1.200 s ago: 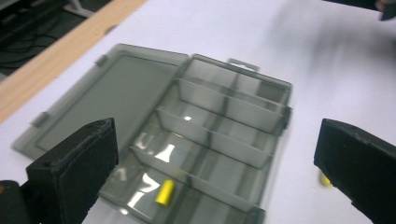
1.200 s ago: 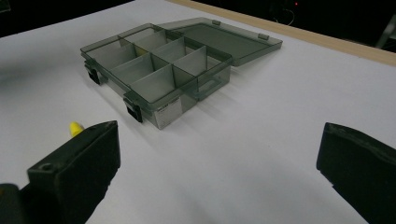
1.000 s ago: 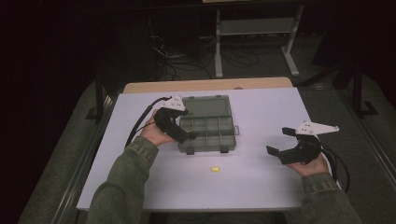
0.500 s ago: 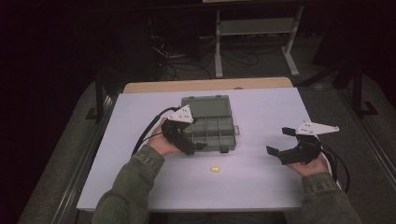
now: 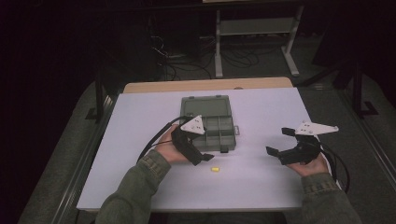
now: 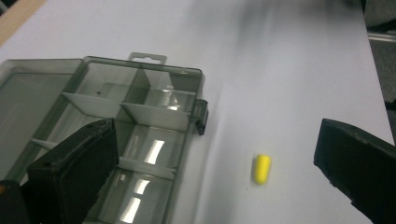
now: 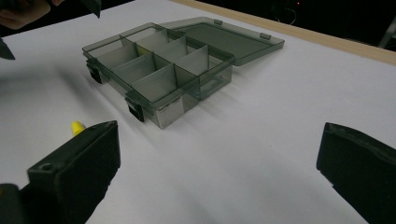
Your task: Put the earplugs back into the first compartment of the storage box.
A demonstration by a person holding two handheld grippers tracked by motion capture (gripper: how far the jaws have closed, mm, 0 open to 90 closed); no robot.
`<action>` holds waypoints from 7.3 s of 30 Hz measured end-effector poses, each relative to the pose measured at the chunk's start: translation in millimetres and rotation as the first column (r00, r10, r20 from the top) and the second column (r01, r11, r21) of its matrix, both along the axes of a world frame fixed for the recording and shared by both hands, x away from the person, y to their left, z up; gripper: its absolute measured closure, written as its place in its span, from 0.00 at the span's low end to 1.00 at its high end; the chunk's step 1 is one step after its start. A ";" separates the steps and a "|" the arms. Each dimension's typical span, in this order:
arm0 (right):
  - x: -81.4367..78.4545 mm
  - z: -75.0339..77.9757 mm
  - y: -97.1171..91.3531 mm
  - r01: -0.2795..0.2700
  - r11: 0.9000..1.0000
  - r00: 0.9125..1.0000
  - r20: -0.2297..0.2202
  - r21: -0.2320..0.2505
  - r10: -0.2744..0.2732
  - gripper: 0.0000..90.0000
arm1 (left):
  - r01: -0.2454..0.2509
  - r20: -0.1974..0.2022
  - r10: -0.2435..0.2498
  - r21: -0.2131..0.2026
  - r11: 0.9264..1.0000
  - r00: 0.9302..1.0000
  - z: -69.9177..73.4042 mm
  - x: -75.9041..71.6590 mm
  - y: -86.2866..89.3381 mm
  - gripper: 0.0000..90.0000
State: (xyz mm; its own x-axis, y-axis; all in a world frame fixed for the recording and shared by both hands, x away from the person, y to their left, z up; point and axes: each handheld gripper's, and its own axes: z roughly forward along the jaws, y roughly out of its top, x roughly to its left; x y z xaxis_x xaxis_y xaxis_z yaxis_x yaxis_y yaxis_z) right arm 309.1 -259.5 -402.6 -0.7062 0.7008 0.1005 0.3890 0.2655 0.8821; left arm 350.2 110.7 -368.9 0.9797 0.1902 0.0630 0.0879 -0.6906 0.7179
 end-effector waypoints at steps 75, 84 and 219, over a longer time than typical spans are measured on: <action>-0.4 0.4 1.2 -0.014 1.000 1.000 0.002 -0.004 0.014 0.00 | 0.169 -0.103 -0.157 0.116 0.979 0.982 -20.6 -9.3 -18.4 0.89; -0.3 0.5 1.0 -0.013 1.000 1.000 0.003 -0.002 0.013 0.00 | 0.122 -0.049 -0.118 0.078 0.989 0.992 13.0 2.2 -4.4 0.89; -1.6 -0.7 3.7 -0.021 1.000 1.000 -0.004 0.004 0.021 0.00 | -0.421 -0.033 0.429 -0.273 0.865 0.903 -13.0 -11.2 181.1 0.00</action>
State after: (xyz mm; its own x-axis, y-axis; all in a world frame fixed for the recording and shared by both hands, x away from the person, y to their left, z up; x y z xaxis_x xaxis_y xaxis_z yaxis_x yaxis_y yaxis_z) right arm 307.5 -255.9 -403.3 -0.7206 0.6852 0.1061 0.3870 0.2705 0.8815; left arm 339.0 291.8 -381.9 0.7988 0.6011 -0.0236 0.3064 -0.3727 0.8759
